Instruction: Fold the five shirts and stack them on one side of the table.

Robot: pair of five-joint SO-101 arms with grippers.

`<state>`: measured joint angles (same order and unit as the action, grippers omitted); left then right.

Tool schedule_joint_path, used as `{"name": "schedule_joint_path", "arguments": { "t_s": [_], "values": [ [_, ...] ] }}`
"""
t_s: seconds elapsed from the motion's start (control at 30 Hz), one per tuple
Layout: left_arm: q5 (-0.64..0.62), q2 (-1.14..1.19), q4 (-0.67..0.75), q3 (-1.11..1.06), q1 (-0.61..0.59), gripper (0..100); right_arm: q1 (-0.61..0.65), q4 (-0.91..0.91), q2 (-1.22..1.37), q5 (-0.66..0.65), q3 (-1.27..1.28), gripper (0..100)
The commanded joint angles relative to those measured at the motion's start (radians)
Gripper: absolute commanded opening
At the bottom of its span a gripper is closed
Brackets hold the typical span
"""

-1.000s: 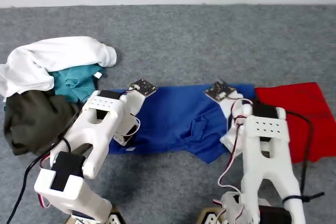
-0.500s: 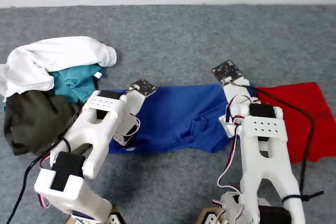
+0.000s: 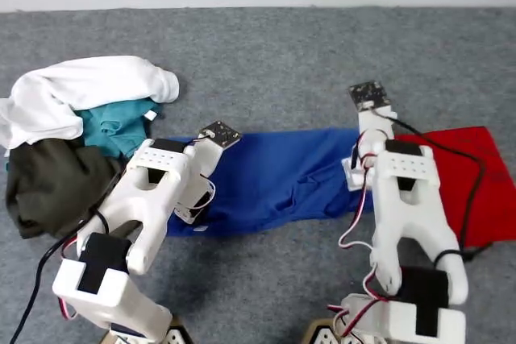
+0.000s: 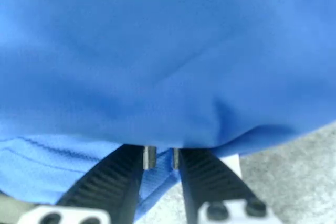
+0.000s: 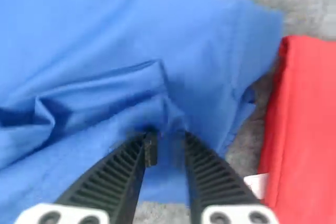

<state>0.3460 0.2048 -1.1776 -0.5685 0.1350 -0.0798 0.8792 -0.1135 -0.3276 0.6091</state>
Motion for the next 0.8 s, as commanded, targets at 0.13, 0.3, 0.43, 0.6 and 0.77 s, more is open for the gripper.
{"name": "schedule_joint_path", "arguments": {
  "t_s": [0.13,0.3,0.43,0.6,0.77],
  "values": [
    [-0.005,0.017,0.049,-0.007,0.008,7,-0.008,-0.008,0.036,0.023,-0.12,13.2],
    [-0.005,0.017,0.049,-0.007,0.008,7,-0.025,0.193,-0.024,0.005,-0.196,12.9],
    [-0.005,0.017,0.049,-0.007,0.008,7,-0.071,0.453,-0.133,-0.144,-0.272,12.9],
    [-0.005,0.017,0.049,-0.007,0.008,7,-0.117,0.607,-0.196,-0.328,-0.183,12.8],
    [-0.005,0.017,0.049,-0.007,0.008,7,-0.125,0.527,-0.196,-0.471,0.084,12.8]
  ]
}}
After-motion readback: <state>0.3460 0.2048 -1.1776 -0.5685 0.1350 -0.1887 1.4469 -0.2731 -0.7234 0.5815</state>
